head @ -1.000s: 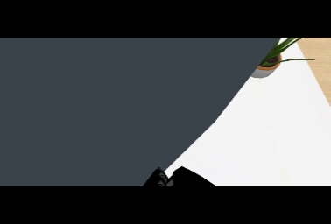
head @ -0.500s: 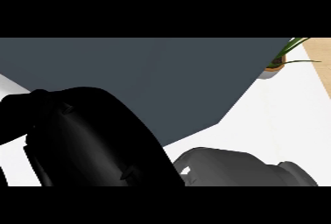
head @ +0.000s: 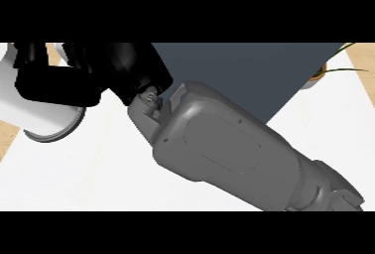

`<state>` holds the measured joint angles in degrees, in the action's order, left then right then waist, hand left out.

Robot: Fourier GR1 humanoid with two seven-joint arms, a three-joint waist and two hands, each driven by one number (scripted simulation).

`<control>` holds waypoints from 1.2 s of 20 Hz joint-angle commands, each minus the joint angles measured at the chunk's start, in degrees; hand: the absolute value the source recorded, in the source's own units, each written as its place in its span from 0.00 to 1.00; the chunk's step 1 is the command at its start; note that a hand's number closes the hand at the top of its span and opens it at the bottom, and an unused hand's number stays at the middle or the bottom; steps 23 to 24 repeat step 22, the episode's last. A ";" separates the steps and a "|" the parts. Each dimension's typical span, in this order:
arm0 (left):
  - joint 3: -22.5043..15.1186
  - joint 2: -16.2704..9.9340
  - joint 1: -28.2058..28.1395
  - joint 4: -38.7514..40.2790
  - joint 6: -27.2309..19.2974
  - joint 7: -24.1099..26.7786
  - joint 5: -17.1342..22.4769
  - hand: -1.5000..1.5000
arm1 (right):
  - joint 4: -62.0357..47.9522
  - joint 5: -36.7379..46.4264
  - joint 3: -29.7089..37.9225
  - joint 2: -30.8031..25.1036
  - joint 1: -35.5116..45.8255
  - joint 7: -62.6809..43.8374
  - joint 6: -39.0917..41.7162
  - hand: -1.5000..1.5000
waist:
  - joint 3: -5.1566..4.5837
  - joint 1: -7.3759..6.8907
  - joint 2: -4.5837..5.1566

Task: Pick up the wine, place it into the cabinet and close the cabinet

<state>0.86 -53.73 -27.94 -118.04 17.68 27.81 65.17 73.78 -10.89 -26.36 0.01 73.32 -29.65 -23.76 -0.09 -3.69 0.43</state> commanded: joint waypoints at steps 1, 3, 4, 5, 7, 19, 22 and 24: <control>3.47 -0.97 0.53 -0.36 -0.34 -2.08 2.98 1.00 | -11.18 -1.48 5.59 -0.72 1.11 6.05 4.11 1.00 | 0.06 1.08 0.19; 2.92 0.03 0.87 2.02 2.77 -0.96 0.85 1.00 | -15.25 -0.92 1.92 -0.01 0.71 9.93 0.91 1.00 | -0.04 0.50 0.32; 2.61 0.59 -0.66 1.20 2.02 -0.87 1.09 1.00 | -17.01 -1.09 4.77 -1.76 1.22 9.62 2.99 1.00 | -0.03 0.14 0.47; 2.86 0.24 0.64 0.58 0.62 -1.19 0.66 1.00 | -17.83 -1.06 4.30 -2.42 0.56 11.33 3.57 1.00 | 0.00 0.49 0.67; 3.93 0.42 0.38 0.86 0.51 -1.09 1.56 1.00 | -18.82 -1.71 2.87 -3.02 -1.49 12.25 4.24 1.00 | 0.01 0.63 0.70; 3.10 0.98 1.44 -0.15 -1.14 -2.16 2.01 1.00 | -25.71 -0.07 2.93 -6.35 -2.53 20.84 5.21 1.00 | -0.02 2.06 1.71; 3.67 0.54 1.99 -0.64 -0.84 -2.27 1.93 1.00 | -26.88 -0.39 2.99 -7.17 -1.81 21.84 6.36 1.00 | -0.02 1.83 1.82; 3.67 0.54 1.99 -0.64 -0.84 -2.27 1.93 1.00 | -26.88 -0.39 2.99 -7.17 -1.81 21.84 6.36 1.00 | -0.02 1.83 1.82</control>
